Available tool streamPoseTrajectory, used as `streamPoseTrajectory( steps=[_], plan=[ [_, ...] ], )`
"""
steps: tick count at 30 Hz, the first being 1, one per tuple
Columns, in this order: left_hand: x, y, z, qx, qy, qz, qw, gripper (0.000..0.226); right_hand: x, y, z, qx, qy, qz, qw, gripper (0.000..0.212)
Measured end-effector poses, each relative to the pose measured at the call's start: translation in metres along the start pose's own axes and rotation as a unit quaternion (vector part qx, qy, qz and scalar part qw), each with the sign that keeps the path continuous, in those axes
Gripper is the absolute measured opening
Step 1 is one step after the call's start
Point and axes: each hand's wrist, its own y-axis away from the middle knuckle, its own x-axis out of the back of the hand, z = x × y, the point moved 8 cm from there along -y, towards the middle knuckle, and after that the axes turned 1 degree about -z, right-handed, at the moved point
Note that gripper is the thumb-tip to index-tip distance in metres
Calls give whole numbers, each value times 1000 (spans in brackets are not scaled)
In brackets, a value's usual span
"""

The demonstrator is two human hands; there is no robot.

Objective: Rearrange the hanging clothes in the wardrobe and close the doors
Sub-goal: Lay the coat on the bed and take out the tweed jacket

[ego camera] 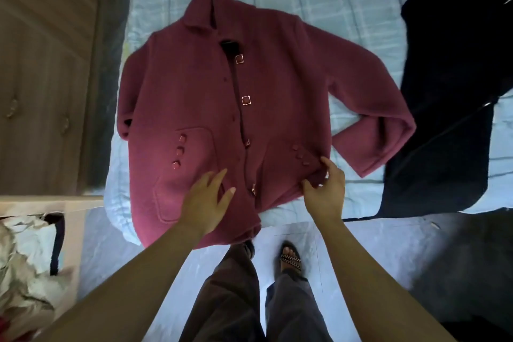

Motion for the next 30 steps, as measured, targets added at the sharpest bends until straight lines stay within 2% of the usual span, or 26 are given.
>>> streamPoseTrajectory(
  steps=[3,8,12,15,19,22,26,30],
  plan=[
    [5,1,0,5,-24,-11,1000,80,34,11,-32,44,5,-44,998,55],
    [18,10,28,-5,-39,-25,999,74,105,18,-62,92,117,-57,987,50],
    [31,23,52,-20,-55,-12,998,83,98,22,-53,96,174,-132,971,58],
    [47,40,64,-18,-56,2,998,82,85,35,-78,141,183,-155,960,56],
    [89,76,70,-24,-60,45,997,81,52,75,-137,237,232,-199,922,56],
    [125,110,55,10,-47,72,996,79,24,112,-190,318,246,-220,889,65],
    [176,164,10,52,-28,137,989,87,-26,165,-255,407,254,-258,838,65],
    [220,231,-54,143,11,209,967,75,-89,235,-310,496,251,-320,767,55]
  ],
)
